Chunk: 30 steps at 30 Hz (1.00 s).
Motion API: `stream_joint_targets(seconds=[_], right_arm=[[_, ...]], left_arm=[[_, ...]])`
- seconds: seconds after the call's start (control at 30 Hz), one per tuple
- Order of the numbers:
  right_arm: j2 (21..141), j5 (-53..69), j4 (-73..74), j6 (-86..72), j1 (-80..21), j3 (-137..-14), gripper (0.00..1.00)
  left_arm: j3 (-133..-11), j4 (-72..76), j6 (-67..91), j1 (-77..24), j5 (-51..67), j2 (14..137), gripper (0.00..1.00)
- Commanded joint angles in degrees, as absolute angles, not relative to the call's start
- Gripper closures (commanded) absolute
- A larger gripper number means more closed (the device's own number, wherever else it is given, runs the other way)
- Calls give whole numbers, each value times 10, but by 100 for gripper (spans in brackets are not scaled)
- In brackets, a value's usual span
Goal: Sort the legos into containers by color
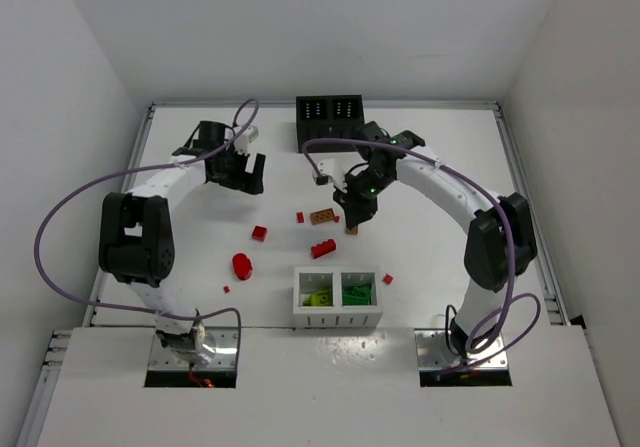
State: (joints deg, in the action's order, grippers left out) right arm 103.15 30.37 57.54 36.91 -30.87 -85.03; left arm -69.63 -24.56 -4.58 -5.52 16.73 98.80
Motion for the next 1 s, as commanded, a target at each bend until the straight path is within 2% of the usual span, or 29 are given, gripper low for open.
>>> stream_joint_targets(seconds=[0.0, 0.2, 0.33, 0.47, 0.63, 0.97], right_arm=[[993, 387, 593, 471, -301, -874, 100], [981, 419, 553, 477, -311, -868, 100], [976, 450, 586, 551, -318, -883, 100], [989, 406, 610, 592, -330, -917, 100], [1059, 422, 718, 586, -335, -997, 100], [980, 433, 681, 560, -402, -904, 100]], left_arm=[[-708, -225, -24, -48, 161, 993, 0], [-785, -288, -38, -43, 183, 1043, 0], [-791, -288, -38, -37, 221, 1043, 0], [-768, -281, 2, -37, 221, 1029, 0], [-697, -262, 26, -25, 200, 969, 0], [-651, -262, 8, -20, 187, 909, 0]])
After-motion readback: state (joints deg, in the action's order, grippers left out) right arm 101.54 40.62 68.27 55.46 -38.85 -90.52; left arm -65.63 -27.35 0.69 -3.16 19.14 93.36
